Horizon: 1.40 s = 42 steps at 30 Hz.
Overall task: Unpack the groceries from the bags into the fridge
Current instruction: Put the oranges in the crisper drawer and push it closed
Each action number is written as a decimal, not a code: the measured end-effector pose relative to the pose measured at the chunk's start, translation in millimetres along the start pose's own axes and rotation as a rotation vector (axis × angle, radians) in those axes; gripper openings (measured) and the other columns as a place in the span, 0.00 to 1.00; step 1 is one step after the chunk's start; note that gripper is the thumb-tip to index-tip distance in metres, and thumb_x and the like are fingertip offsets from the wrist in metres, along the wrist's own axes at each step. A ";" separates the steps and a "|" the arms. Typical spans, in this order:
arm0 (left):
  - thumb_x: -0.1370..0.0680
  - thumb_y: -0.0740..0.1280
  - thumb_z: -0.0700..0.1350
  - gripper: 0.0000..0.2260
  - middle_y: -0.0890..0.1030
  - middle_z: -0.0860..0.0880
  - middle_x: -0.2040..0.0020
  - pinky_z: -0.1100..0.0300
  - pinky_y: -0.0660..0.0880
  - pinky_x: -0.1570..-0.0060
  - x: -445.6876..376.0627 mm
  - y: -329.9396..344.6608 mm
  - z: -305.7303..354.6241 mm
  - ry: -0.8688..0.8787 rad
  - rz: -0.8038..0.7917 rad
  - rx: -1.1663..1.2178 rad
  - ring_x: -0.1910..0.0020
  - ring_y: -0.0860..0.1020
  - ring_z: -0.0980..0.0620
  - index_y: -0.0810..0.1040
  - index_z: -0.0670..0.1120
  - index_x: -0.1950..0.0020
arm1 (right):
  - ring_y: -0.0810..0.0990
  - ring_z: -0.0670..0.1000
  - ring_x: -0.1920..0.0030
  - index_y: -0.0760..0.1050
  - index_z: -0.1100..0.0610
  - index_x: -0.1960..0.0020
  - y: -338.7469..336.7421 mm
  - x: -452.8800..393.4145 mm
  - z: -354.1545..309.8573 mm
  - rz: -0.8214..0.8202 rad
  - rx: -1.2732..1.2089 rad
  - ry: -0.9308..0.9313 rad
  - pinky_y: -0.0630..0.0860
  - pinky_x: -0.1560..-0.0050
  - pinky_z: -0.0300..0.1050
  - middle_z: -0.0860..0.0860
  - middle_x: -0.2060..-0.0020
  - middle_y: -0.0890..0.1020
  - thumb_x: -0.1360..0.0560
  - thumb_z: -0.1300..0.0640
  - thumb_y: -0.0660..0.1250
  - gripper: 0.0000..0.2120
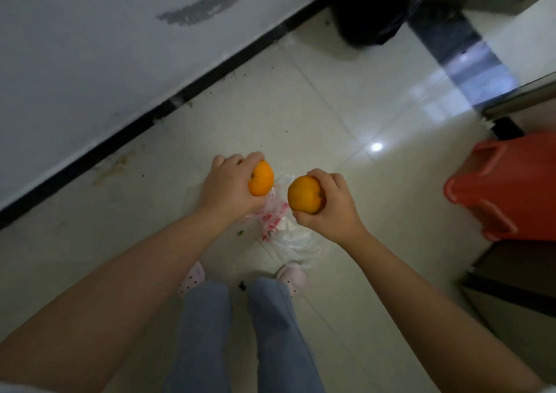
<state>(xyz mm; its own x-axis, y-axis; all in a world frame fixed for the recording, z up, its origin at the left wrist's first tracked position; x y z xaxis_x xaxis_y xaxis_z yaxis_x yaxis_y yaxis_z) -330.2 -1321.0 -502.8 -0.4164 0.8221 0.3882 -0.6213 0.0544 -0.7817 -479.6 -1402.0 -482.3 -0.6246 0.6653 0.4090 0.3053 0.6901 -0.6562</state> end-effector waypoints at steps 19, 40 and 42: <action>0.32 0.73 0.51 0.32 0.75 0.45 0.39 0.53 0.72 0.48 274.7 -184.4 299.9 0.647 0.153 -0.268 0.38 0.69 0.42 0.66 0.54 0.31 | 0.71 0.57 0.40 0.65 0.53 0.32 -246.1 369.5 -115.4 0.747 0.059 0.093 0.68 0.45 0.44 0.58 0.39 0.69 0.35 0.56 0.75 0.34; 0.31 0.72 0.54 0.31 0.73 0.44 0.38 0.53 0.69 0.43 674.3 3.0 710.3 1.340 0.030 -0.046 0.37 0.69 0.43 0.65 0.55 0.30 | 0.67 0.49 0.45 0.68 0.54 0.33 -409.8 946.5 61.9 1.317 0.217 0.477 0.65 0.46 0.42 0.57 0.39 0.70 0.35 0.58 0.76 0.33; 0.31 0.72 0.54 0.31 0.73 0.45 0.37 0.53 0.69 0.42 702.4 21.2 750.7 1.349 0.024 0.001 0.36 0.68 0.44 0.64 0.54 0.30 | 0.65 0.47 0.46 0.67 0.54 0.34 -433.2 981.5 85.1 1.335 0.254 0.470 0.64 0.47 0.41 0.57 0.39 0.71 0.35 0.58 0.76 0.32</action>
<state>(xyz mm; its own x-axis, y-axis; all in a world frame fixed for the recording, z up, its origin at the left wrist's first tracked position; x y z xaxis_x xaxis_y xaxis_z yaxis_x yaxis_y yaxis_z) -1134.2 -1167.7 119.7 0.5448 0.7345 -0.4046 -0.6237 0.0324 -0.7810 -1286.1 -1072.3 149.4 0.3269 0.8278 -0.4560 0.2970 -0.5481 -0.7819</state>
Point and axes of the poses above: each hand's wrist, its own x-axis away from the middle knuckle, its own y-axis out of the palm, z = x × y, the point moved 6 cm from there along -x, towards the middle knuckle
